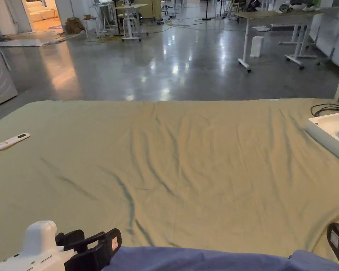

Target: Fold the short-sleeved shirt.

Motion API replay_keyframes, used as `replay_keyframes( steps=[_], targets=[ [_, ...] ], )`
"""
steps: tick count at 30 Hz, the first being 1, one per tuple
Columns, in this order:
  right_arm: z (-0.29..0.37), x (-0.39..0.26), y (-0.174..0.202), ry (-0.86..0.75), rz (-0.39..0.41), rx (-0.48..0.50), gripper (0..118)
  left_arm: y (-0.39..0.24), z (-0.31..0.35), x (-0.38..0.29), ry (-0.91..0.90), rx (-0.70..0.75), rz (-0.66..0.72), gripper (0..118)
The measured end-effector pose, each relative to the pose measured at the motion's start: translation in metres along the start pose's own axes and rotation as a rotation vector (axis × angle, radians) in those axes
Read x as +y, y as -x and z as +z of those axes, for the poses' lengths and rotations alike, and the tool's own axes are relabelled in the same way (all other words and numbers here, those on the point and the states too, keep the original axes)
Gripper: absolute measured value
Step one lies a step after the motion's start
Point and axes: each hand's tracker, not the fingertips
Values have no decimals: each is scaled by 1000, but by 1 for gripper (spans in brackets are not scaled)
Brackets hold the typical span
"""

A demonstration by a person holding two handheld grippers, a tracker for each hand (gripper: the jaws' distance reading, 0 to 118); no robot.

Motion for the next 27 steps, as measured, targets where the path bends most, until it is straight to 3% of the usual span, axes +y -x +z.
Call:
replay_keyframes(
  steps=[4,7,10,16,20,21,22,23,25,27],
  targets=[
    [-7,-8,-1,41,-22,13,0,69,-35,-15,131,-66,292,91],
    [-10,-12,-4,53,-117,57,0,102,-60,-30,194,-68,386,91],
    [-14,-15,-5,68,-120,51,0,129,-83,-44,239,-117,529,91],
    [-19,-21,-7,108,-118,48,0,141,-122,-71,355,-228,735,91],
    [-23,-26,-7,132,-123,48,0,131,-130,-73,316,-286,821,89],
    [-24,-27,-6,140,-114,46,0,132,-130,-72,314,-301,847,69],
    [-24,-27,-6,145,-105,44,0,132,-131,-72,319,-298,831,32],
    [-24,-28,-7,151,-99,45,0,125,-130,-71,344,-247,803,9],
    [-24,-29,-8,162,-96,45,0,120,-131,-74,370,-144,748,9],
    [-23,-30,-9,167,-96,37,0,121,-127,-77,317,-232,839,8]
  ],
)
